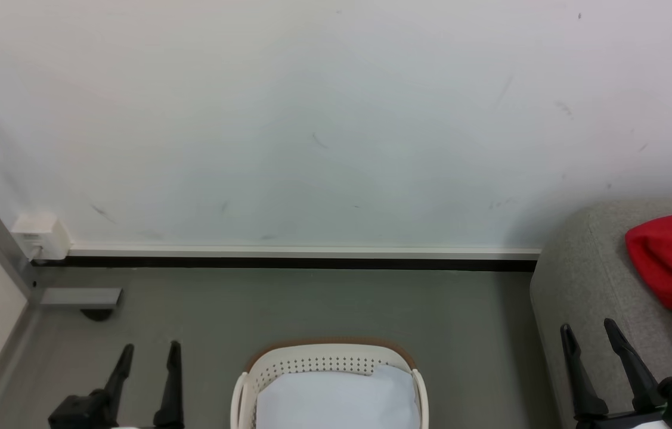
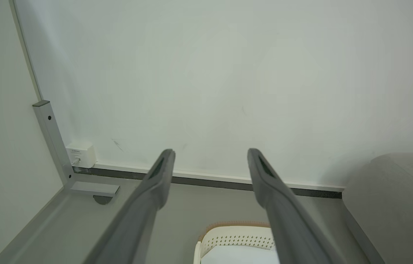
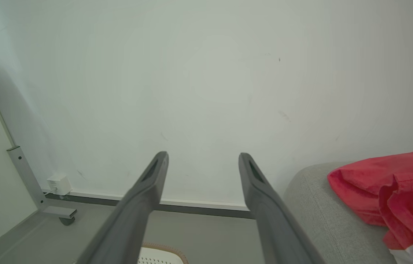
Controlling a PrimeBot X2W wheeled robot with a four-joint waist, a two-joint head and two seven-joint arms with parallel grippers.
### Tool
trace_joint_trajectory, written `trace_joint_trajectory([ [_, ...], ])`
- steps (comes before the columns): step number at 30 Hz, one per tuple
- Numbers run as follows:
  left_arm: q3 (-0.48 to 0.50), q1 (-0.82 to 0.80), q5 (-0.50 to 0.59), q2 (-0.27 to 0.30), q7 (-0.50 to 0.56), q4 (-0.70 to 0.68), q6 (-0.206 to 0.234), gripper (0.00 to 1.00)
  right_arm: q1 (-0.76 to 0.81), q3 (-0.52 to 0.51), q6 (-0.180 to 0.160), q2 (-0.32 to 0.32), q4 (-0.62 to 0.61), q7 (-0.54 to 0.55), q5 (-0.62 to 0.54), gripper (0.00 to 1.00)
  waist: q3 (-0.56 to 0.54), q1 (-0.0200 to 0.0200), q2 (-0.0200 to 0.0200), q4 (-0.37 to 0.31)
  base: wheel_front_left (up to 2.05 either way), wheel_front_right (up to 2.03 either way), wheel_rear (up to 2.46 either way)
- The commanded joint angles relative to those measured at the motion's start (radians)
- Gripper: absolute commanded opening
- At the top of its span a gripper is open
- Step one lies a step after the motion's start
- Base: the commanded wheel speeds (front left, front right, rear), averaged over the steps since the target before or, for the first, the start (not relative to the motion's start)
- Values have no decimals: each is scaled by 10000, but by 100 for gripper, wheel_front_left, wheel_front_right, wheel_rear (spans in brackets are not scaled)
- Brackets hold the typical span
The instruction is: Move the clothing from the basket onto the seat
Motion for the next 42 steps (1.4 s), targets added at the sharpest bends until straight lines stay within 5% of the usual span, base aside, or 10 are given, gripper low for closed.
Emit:
trace_joint_trajectory([
  [1,101,67,185,-78,-2,73,-87,100,-5,23,-23,-14,3,-28,-85,100,5,0,0,-16,0,0,0],
  [27,1156,-248,1168,-852,-3,582,-1057,100,-627,497,-23,-101,915,-30,-19,100,43,0,0,-134,0,0,0],
  [28,1136,-183,1105,-832,2,582,-1042,0,-563,512,0,3,935,3,-79,0,45,0,0,-134,0,0,0],
  [42,1320,-278,-1207,-891,685,742,-1106,0,-449,68,-2,234,981,612,1900,0,106,0,0,-113,0,0,0],
])
